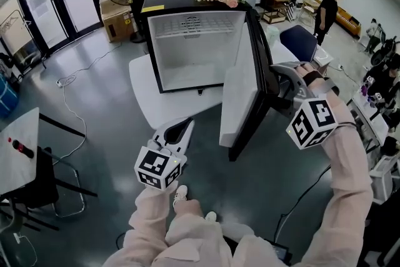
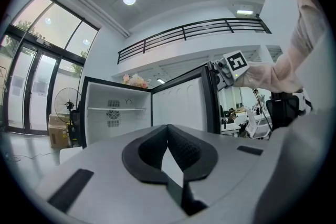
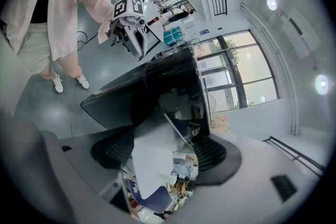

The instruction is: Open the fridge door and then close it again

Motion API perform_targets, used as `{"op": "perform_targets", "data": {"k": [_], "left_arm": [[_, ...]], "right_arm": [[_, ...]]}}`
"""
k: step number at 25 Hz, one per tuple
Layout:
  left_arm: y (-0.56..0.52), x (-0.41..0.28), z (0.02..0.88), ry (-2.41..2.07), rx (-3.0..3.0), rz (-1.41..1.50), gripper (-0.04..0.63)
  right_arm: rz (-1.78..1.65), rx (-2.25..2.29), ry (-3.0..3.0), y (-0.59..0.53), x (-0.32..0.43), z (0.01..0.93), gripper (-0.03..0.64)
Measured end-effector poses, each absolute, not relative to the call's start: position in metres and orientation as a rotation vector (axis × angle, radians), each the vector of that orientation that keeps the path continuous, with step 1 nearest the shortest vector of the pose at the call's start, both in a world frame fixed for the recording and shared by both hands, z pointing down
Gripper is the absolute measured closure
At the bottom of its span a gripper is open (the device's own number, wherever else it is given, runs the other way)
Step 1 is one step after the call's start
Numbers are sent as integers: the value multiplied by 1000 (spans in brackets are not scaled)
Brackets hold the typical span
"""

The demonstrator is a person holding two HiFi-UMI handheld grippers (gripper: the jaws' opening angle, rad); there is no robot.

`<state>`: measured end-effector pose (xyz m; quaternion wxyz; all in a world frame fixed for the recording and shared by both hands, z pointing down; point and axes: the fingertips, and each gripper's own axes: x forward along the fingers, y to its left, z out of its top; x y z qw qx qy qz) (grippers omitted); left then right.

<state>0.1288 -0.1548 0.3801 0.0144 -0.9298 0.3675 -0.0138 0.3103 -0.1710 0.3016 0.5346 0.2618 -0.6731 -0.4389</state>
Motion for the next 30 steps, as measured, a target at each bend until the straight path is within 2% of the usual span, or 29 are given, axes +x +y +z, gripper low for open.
{"op": "perform_targets", "data": {"k": [30], "left_arm": [[-162,24,391,1451,-2813,-58,584]], "right_arm": [[-1166,576,-1556,-230,184,303,261]]}}
